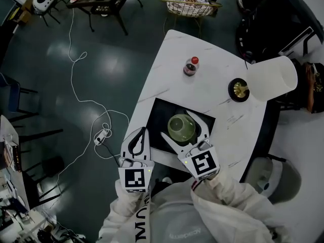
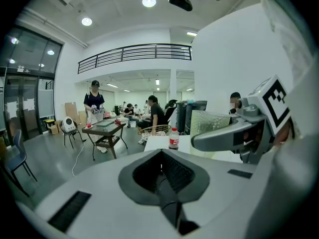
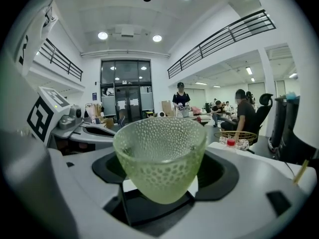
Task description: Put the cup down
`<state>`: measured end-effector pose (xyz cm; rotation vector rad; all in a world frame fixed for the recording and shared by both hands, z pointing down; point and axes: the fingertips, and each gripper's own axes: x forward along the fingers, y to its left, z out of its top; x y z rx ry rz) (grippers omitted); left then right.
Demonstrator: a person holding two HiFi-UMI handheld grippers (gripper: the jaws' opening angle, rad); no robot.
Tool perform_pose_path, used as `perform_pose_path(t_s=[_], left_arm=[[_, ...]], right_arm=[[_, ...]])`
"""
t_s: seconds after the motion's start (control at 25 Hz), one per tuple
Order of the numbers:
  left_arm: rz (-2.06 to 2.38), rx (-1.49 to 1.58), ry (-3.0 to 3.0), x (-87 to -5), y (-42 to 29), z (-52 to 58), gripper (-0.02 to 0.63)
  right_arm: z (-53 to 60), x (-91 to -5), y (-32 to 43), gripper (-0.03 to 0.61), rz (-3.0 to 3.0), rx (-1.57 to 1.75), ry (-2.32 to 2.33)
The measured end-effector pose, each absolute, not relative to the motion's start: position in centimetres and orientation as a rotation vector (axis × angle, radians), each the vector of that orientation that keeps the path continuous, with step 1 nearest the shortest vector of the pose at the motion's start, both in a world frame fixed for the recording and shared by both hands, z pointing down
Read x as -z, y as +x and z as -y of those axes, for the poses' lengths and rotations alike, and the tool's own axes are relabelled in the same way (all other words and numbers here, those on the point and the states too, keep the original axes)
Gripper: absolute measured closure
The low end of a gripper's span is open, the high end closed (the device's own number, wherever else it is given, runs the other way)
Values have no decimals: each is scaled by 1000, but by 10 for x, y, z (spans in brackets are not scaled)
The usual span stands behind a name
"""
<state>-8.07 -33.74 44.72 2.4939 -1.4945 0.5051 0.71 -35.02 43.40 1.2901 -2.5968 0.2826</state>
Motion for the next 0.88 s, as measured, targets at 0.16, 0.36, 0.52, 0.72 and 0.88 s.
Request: perform_pose_path(t_s=[0.16,0.36,0.52,0.72,0.88], left_arm=[[1500,-507,2485,-457,-78,343,603],[1519,-450,2485,-464,-77,353,603],[1540,-446,2450,-480,-82,358,603],[1573,-443,2422,-501,-85,363,603],[1575,-438,2412,-512,-84,367,603]], right_arm=[[357,-445,8,190,2594,-275,1274],[363,-462,6,190,2585,-267,1265],[364,-478,2,190,2580,-282,1246],[366,-495,-4,190,2577,-265,1196],[370,-504,-6,190,2584,-267,1191]])
